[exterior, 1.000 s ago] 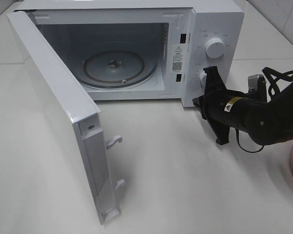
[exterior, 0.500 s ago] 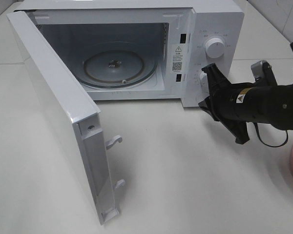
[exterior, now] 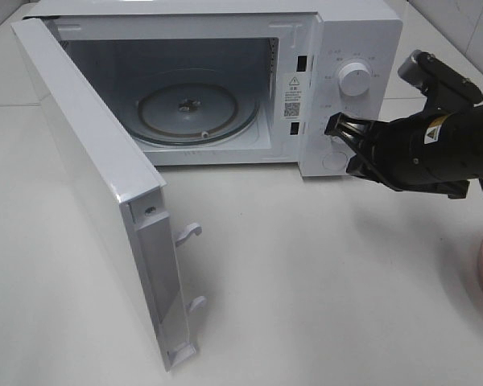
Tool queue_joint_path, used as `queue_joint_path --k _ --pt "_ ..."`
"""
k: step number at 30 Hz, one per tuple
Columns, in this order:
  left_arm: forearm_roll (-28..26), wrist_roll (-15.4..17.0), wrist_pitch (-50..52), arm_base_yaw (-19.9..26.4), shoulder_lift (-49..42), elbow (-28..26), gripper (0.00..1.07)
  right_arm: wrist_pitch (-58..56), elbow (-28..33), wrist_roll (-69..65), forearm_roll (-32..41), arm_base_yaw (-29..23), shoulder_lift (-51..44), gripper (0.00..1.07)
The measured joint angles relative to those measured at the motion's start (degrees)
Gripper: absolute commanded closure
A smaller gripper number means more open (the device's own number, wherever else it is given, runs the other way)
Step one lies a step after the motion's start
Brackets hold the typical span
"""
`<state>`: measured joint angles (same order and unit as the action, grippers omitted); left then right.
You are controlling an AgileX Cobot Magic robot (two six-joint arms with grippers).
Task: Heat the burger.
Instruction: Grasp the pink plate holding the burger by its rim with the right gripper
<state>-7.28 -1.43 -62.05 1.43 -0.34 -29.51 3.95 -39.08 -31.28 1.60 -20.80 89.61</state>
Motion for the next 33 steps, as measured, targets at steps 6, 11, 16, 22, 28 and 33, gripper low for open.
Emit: queue_joint_path --k 6,11,16,22,28,33 --pt "0.0 0.0 0.0 0.0 0.0 0.0 0.07 -9.1 0.0 11.1 -0.1 0.0 -4.4 1.03" --pt "0.0 0.0 0.0 0.0 0.0 0.0 0.07 -17.8 0.0 16.9 -0.2 0.0 -7.4 1.01" --pt "0.0 0.0 0.0 0.0 0.0 0.0 0.07 -27.3 0.0 19.8 -2.0 0.0 -9.9 1.00" --pt "0.0 0.0 0.0 0.0 0.0 0.0 0.07 -38.4 0.0 20.5 -6.4 0.2 -12.3 0.95" --pt "0.0 0.0 0.0 0.0 0.0 0.0 0.07 -42.3 0.0 21.8 -8.0 3.4 -12.8 0.66" --pt "0.0 0.0 0.0 0.0 0.0 0.0 0.07 -44.3 0.0 25.4 -10.0 6.0 -12.8 0.30"
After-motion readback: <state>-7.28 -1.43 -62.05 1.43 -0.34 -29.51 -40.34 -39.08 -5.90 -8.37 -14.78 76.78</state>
